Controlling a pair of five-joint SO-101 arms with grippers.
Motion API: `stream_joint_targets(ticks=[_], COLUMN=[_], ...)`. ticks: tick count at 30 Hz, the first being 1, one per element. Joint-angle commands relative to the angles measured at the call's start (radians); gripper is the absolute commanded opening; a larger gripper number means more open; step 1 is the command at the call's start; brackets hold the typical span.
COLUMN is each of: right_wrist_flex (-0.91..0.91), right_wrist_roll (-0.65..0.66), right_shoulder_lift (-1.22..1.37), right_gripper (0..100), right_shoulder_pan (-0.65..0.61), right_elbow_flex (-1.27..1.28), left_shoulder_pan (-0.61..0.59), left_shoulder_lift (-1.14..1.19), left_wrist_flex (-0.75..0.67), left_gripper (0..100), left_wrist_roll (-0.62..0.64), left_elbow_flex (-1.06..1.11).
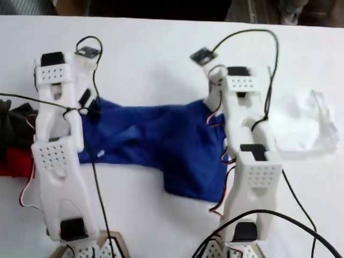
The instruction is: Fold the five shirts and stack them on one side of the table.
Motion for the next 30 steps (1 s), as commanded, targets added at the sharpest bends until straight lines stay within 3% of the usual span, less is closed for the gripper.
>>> stream_joint_targets(ticks=[1, 13, 20, 26, 30], right_wrist_flex=[0.031, 0.050, 0.217, 0.435, 0.447], right_wrist_roll=[0.028, 0.029, 0.028, 0.015, -0.115], right_shoulder_lift=[-0.004, 0.093, 0.027, -0.079, -0.160], right_gripper=[2.0, 2.8, 27.2, 15.8, 16.2], right_shoulder_pan=[0.018, 0.001, 0.036, -0.054, -0.128], right_elbow_flex=[-0.152, -0.301, -0.404, -0.442, -0.325], left_shoulder_pan=[-0.008, -0.003, 0.005, 0.029, 0.026], left_shoulder_lift=[-0.012, -0.012, -0.086, -0.262, -0.376], left_wrist_flex=[0.014, 0.014, 0.020, 0.018, -0.029], left_gripper=[23, 23, 23, 23, 23], left_wrist_roll=[-0.002, 0.046, 0.051, 0.048, 0.046], left_elbow_flex=[0.001, -0.001, 0.002, 0.176, 0.383])
